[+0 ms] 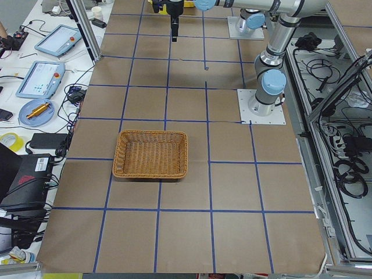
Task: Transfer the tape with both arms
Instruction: 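Carry the tape roll with the right gripper toward the table centre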
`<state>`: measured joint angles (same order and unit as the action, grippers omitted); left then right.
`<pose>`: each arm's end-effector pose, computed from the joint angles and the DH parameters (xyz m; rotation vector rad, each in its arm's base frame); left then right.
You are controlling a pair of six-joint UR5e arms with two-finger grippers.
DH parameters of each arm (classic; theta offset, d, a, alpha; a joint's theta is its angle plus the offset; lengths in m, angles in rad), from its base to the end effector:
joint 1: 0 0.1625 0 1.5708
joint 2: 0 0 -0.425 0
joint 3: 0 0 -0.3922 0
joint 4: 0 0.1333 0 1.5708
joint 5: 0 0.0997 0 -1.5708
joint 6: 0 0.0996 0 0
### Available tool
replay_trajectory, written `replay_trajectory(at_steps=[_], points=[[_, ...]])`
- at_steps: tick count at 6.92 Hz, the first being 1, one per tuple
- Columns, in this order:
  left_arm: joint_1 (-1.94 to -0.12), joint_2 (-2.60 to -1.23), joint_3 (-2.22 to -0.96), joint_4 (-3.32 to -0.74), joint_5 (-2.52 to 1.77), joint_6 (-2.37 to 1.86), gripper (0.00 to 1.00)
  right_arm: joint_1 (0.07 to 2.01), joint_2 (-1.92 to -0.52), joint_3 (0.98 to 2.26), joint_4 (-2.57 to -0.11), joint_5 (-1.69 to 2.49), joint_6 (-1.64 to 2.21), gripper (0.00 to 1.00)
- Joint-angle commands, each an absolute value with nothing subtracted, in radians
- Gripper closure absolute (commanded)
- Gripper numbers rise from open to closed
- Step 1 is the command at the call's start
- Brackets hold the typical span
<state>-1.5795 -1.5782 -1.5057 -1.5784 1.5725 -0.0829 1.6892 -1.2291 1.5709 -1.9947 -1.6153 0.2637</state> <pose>-0.1375 -0.4981 0.5156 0.1165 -3.1379 0.0787 0.2011 -0.5999 0.3405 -0.2286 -3.1020 0.1386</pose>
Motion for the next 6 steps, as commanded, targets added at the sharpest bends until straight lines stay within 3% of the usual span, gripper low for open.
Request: replay_trajectory(at_steps=[1, 2, 6], points=[[-1.569, -1.624, -1.494, -1.452, 1.577, -0.084, 0.0, 1.804, -1.055, 1.441, -2.089, -1.549, 0.441, 1.0], [-1.565, -1.638, -1.5, -1.424, 1.578, -0.097, 0.0, 1.865, -0.982, 1.371, -2.077, -1.551, 0.504, 1.0], [-1.559, -1.784, -1.643, -1.18, 1.548, -0.324, 0.0, 1.953, -0.899, 1.354, -2.076, -1.525, 0.617, 1.0]])
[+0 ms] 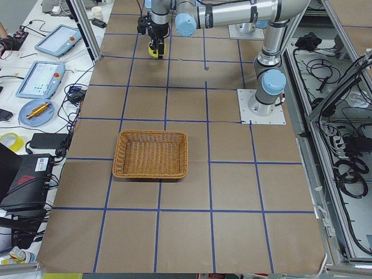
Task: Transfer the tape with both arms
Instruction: 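Carry the tape roll with the right gripper toward the table centre, then grasp the tape roll with the left gripper while the right gripper releases and withdraws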
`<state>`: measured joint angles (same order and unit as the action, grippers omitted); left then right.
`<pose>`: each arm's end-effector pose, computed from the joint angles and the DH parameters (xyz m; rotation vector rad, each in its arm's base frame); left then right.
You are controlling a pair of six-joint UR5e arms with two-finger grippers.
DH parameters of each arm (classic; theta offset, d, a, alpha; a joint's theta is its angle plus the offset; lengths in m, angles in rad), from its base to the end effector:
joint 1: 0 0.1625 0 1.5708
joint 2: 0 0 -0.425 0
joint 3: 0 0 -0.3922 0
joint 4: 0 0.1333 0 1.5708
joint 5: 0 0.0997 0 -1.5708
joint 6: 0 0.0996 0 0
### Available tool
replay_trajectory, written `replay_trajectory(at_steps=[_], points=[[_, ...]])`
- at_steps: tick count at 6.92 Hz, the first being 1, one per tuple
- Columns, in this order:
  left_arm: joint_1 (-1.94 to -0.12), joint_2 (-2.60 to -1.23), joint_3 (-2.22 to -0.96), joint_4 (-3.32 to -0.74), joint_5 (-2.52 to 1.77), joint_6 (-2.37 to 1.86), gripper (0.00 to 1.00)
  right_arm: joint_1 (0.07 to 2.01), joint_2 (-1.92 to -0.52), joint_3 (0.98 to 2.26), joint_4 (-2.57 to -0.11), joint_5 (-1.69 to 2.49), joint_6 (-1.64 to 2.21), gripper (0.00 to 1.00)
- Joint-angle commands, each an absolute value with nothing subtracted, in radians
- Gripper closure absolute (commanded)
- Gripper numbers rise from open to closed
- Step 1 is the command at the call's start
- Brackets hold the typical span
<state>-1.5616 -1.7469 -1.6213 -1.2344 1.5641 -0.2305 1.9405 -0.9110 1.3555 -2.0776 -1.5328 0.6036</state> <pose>-0.1288 -0.5679 0.4047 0.3723 -3.0959 0.1691 0.3881 -0.6221 0.2365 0.3574 3.0575 -0.0574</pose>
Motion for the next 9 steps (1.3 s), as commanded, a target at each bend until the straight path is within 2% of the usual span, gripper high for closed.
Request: replay_trajectory(at_steps=[1, 2, 3, 4, 6, 9], points=[[-1.533, -1.799, -1.654, -1.19, 1.49, -0.395, 0.0, 1.953, -0.894, 1.358, -2.075, -1.519, 0.615, 1.0], [-1.522, -1.807, -1.689, -1.192, 1.407, -0.555, 0.0, 1.953, -0.888, 1.358, -2.08, -1.475, 0.606, 0.57], [-1.522, -1.809, -1.734, -1.181, 1.354, -0.652, 0.0, 1.953, -0.894, 1.358, -2.088, -1.47, 0.6, 0.07], [-1.522, -1.81, -1.776, -1.178, 1.35, -0.731, 0.0, 1.95, -0.911, 1.356, -2.089, -1.471, 0.598, 0.0], [-1.549, -1.839, -1.824, -1.149, 1.173, -0.878, 0.0, 1.887, -1.021, 1.382, -2.022, -1.535, 0.481, 0.0], [-1.738, -1.983, -1.815, -0.79, 1.177, -1.203, 0.0, 1.68, -1.228, 1.454, -1.796, -1.563, 0.206, 0.0]])
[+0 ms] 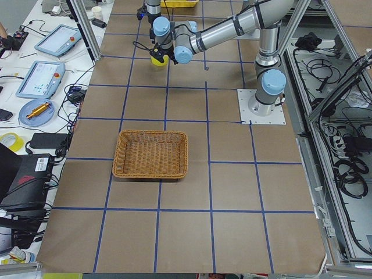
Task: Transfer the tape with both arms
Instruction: 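Grasp the tape roll with the left gripper while the right gripper releases and withdraws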
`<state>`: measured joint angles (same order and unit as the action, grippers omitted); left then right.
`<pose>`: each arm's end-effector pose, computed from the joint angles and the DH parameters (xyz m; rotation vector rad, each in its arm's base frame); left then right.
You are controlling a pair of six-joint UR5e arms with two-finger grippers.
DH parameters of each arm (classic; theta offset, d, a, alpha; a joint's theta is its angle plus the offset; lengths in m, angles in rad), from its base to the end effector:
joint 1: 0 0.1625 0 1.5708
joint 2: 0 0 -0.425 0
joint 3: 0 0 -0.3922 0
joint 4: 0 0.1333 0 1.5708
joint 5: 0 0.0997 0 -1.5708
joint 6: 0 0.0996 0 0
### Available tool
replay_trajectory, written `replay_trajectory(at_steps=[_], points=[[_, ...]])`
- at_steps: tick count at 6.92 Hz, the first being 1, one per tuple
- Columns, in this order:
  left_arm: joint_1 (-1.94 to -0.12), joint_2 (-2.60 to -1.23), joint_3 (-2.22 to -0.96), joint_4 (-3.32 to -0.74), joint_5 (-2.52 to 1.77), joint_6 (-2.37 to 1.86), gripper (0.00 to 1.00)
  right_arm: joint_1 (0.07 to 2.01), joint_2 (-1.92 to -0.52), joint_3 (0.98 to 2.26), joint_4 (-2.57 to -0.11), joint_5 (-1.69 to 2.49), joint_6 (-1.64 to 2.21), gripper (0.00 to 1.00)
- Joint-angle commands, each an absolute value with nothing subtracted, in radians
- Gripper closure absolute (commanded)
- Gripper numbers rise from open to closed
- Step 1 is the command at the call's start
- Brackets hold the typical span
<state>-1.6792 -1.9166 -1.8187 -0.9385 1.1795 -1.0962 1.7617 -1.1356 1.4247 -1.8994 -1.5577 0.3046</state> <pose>-0.2322 -0.5504 0.2548 1.3110 -2.4574 -0.2684 0.2571 -0.6211 0.3405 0.1768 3.1137 -0.0547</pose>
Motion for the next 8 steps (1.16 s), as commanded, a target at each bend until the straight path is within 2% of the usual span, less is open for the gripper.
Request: replay_trajectory(at_steps=[1, 2, 3, 4, 5, 8], points=[[-1.771, -2.041, -1.796, -0.691, 1.29, -1.207, 0.0, 1.631, -1.326, 1.469, -1.679, -1.562, 0.108, 0.0], [-1.801, -2.093, -1.766, -0.664, 1.319, -1.219, 0.0, 1.593, -1.412, 1.468, -1.578, -1.566, 0.045, 0.0], [-1.818, -2.124, -1.74, -0.664, 1.327, -1.213, 0.12, 1.563, -1.44, 1.47, -1.559, -1.566, 0.034, 0.0], [-1.819, -2.132, -1.736, -0.666, 1.322, -1.201, 0.88, 1.545, -1.433, 1.485, -1.565, -1.551, 0.003, 0.0], [-1.819, -2.132, -1.735, -0.666, 1.325, -1.181, 1.0, 1.545, -1.44, 1.506, -1.584, -1.549, -0.018, 0.0], [-1.792, -2.089, -1.675, -0.771, 1.431, -0.727, 1.0, 1.554, -1.45, 1.5, -1.568, -1.566, 0.0, 0.0]])
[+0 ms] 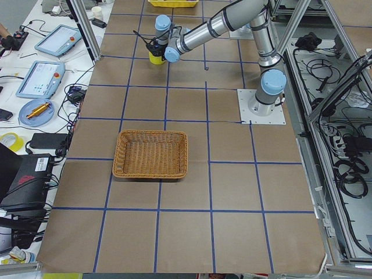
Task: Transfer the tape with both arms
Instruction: 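Grasp the tape roll with the left gripper while the right gripper releases and withdraws, then carry the tape roll with the left gripper over the wicker basket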
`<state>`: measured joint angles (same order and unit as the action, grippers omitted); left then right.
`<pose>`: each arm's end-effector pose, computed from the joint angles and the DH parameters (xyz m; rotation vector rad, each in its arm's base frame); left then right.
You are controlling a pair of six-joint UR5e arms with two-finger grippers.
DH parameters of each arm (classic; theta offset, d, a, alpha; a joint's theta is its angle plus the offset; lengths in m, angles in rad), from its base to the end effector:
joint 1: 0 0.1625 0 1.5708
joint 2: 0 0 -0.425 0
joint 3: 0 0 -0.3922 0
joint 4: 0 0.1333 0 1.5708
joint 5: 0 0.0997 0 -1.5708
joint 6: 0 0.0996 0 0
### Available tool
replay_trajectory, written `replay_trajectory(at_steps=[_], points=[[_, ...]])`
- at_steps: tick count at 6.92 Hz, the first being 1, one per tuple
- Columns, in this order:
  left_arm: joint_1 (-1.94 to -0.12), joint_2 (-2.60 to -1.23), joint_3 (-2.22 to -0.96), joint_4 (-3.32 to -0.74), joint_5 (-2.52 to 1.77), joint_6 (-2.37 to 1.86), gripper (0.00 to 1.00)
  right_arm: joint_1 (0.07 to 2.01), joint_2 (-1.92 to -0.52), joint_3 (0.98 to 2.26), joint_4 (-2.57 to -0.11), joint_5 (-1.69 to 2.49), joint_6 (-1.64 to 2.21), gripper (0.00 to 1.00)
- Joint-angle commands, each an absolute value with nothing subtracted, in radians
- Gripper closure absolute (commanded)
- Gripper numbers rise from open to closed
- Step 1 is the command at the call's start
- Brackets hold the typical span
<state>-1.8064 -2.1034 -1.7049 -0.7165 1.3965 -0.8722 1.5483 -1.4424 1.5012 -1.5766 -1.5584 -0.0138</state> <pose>-0.2959 -0.5874 0.2083 0.8830 -2.7557 0.0985 0.1223 -0.5431 0.4562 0.0141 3.1271 0.0825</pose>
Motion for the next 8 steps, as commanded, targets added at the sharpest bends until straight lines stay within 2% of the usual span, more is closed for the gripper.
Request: replay_trajectory(at_steps=[1, 3, 4, 8], points=[[-1.736, -2.071, -1.619, -0.869, 1.431, -0.615, 1.0, 1.563, -1.468, 1.506, -1.565, -1.59, -0.002, 0.0], [-1.593, -2.017, -1.508, -1.123, 1.471, -0.278, 1.0, 1.578, -1.489, 1.508, -1.56, -1.588, -0.015, 0.0], [-1.515, -1.984, -1.503, -1.187, 1.503, -0.117, 1.0, 1.58, -1.488, 1.505, -1.559, -1.594, -0.017, 0.0], [-1.09, -1.957, -1.503, -1.236, 1.597, 0.557, 1.0, 1.585, -1.505, 1.506, -1.555, -1.591, -0.005, 0.0]])
